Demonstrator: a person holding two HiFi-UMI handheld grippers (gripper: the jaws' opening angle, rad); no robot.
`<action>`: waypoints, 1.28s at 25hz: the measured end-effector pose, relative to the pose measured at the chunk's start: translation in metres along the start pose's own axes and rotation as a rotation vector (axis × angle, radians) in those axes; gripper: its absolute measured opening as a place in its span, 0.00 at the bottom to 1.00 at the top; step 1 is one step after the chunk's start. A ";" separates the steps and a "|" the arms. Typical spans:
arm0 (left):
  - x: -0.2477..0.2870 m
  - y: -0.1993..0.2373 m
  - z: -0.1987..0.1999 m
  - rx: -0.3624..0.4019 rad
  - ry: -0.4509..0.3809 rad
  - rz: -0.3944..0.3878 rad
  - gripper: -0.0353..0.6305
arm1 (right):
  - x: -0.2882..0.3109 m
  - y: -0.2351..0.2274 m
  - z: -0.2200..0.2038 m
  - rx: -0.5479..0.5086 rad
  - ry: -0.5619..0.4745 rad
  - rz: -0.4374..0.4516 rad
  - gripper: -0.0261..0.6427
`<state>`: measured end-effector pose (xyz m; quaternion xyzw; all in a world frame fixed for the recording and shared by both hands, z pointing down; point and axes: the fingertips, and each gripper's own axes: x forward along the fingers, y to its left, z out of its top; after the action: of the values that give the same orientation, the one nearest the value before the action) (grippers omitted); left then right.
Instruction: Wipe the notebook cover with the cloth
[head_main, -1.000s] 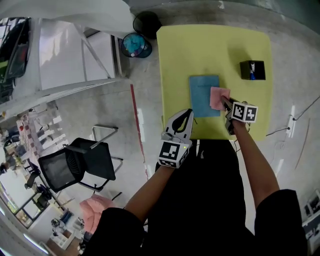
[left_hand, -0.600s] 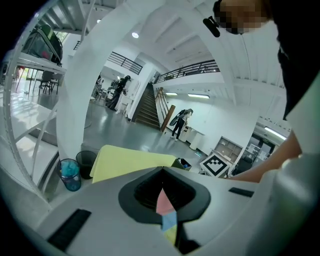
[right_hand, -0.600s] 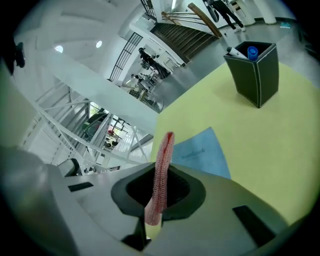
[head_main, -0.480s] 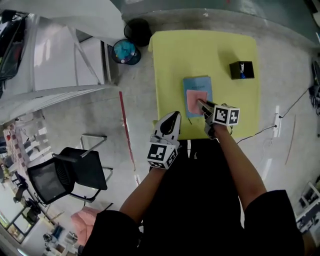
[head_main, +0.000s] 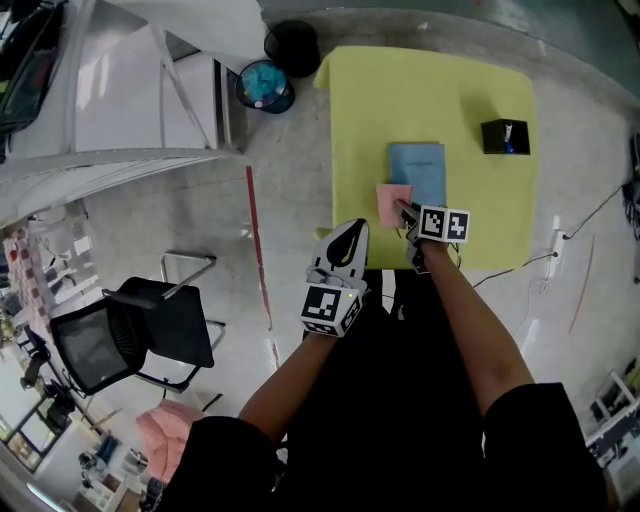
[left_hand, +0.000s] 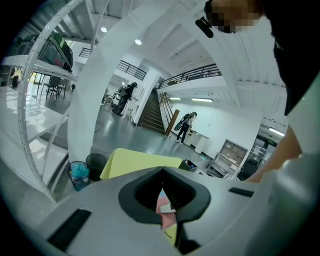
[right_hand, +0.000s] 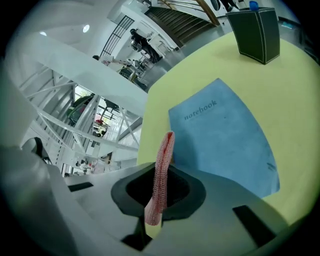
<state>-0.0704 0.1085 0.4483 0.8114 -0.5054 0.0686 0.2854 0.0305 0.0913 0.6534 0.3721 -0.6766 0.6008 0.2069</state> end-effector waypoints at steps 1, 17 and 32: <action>-0.002 0.001 0.000 0.000 0.000 0.003 0.07 | 0.003 -0.003 -0.004 -0.010 0.012 -0.012 0.09; -0.013 -0.003 -0.038 0.039 0.092 0.021 0.07 | 0.020 -0.029 -0.018 -0.141 0.116 -0.109 0.09; 0.010 -0.036 -0.031 0.109 0.111 -0.015 0.07 | 0.015 -0.033 -0.016 -0.151 0.104 -0.084 0.09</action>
<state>-0.0290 0.1291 0.4641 0.8244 -0.4784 0.1388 0.2689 0.0433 0.1028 0.6892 0.3517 -0.6922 0.5573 0.2943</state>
